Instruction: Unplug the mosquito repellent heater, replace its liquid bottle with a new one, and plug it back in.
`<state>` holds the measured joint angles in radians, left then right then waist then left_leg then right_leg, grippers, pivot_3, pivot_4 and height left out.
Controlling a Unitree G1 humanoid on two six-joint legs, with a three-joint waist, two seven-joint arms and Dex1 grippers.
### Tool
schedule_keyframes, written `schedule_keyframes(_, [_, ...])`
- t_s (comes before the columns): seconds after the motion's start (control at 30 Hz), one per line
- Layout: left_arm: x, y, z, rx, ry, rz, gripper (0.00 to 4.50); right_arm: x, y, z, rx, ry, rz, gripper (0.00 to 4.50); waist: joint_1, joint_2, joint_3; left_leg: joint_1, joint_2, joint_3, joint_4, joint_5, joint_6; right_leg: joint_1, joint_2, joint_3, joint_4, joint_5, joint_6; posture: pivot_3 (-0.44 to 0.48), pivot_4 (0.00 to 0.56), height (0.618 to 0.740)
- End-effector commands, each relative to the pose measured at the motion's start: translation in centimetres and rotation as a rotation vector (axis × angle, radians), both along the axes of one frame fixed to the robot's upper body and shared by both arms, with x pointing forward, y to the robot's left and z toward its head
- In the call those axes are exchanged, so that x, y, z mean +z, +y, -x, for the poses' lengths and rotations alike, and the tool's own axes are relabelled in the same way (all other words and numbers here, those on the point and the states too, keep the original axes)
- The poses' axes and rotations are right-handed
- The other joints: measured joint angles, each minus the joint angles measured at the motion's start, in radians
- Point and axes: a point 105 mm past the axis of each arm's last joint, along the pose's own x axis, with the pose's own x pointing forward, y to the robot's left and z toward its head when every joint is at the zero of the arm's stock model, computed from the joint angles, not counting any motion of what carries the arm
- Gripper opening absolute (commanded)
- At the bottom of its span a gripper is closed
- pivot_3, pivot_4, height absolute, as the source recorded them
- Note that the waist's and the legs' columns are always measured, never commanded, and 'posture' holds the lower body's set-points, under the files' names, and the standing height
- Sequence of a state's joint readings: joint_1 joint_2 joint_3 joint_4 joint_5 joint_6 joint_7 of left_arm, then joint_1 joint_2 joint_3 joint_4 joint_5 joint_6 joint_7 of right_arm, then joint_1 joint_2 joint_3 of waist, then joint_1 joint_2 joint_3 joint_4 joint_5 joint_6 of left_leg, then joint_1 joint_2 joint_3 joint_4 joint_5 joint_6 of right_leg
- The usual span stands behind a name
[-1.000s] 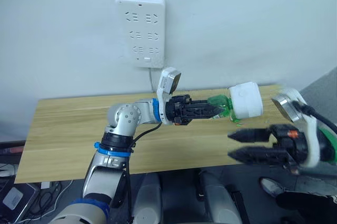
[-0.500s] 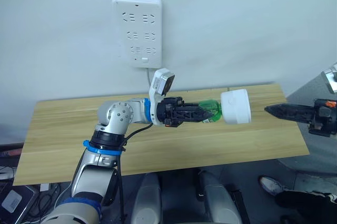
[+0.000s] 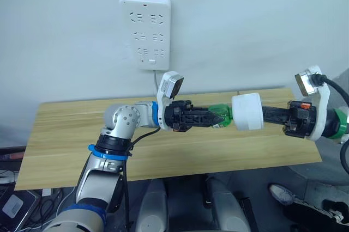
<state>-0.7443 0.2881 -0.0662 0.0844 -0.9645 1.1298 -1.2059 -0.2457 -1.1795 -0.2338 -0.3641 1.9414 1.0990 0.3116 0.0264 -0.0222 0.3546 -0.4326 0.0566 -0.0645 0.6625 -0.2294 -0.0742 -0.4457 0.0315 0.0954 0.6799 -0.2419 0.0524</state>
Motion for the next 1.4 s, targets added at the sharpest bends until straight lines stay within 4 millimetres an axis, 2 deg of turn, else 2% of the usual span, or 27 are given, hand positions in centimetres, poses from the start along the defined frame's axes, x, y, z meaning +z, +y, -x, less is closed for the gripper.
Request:
schedule_keyframes(0.03, [0.4,-0.4,-0.1,0.016,-0.038,0.012,2.28,1.5,1.7,2.9,0.169,-0.074,-0.029,0.04,-0.001,0.000,0.000,0.000,0.000,0.000,0.000,0.000,0.000,0.000,0.000,0.000,0.000,0.000,0.000,0.130,0.303,0.740])
schedule_keyframes(0.27, [0.2,-0.7,-0.4,0.037,-0.050,0.006,2.28,3.2,2.3,3.1,0.221,-0.153,-0.047,0.04,-0.004,0.000,0.000,0.001,0.000,0.000,0.000,0.000,0.000,0.000,0.000,0.001,0.001,0.000,0.000,0.124,0.305,0.740])
schedule_keyframes(0.53, [-0.8,-0.6,0.0,0.019,-0.081,-0.032,2.28,6.9,3.3,1.7,0.285,-0.261,-0.048,0.04,-0.004,0.000,0.000,0.000,0.000,0.001,0.000,0.000,0.000,-0.001,0.000,0.001,0.000,0.000,0.000,0.118,0.306,0.740])
schedule_keyframes(0.67, [-1.1,-0.5,0.3,0.005,-0.092,-0.040,2.28,7.9,3.6,0.8,0.279,-0.267,-0.045,0.04,-0.003,0.000,0.000,0.000,0.000,0.000,-0.001,0.000,0.000,-0.001,0.000,0.000,0.000,0.000,0.000,0.119,0.306,0.740])
schedule_keyframes(0.73, [-1.1,-0.4,0.6,-0.010,-0.093,-0.039,2.28,7.8,3.7,0.2,0.258,-0.252,-0.025,0.04,-0.003,0.000,0.000,0.000,0.000,0.001,0.000,0.000,0.000,-0.001,0.000,0.000,0.000,0.001,-0.001,0.119,0.306,0.740])
schedule_keyframes(0.97, [-0.8,-0.3,0.8,-0.028,-0.080,-0.029,2.28,5.4,2.9,-1.9,0.104,-0.165,0.060,0.04,-0.002,0.000,0.000,-0.001,0.000,0.001,0.000,0.000,0.000,-0.001,0.000,0.001,0.000,0.000,-0.001,0.130,0.309,0.740])
schedule_keyframes(1.13, [-0.8,0.1,0.5,-0.002,-0.048,-0.032,2.28,7.0,1.9,-2.5,0.062,-0.194,0.022,0.04,-0.002,0.000,0.000,-0.001,0.000,0.001,0.000,0.000,0.000,-0.001,0.000,0.000,0.000,0.000,0.000,0.141,0.308,0.740])
schedule_keyframes(1.3, [-0.9,0.2,0.5,0.004,-0.045,-0.032,2.28,7.6,0.9,-2.2,0.046,-0.201,0.035,0.04,-0.002,0.000,0.000,-0.001,0.000,0.001,-0.001,0.000,0.000,-0.002,0.000,0.000,0.000,0.000,0.000,0.145,0.302,0.740])
schedule_keyframes(1.4, [-0.8,0.3,0.2,0.018,-0.038,-0.030,2.28,7.1,-0.5,0.1,0.108,-0.144,0.099,0.04,0.002,0.000,0.000,-0.001,0.000,0.001,-0.001,0.000,0.000,-0.002,0.000,0.000,0.000,0.000,-0.001,0.145,0.302,0.740])
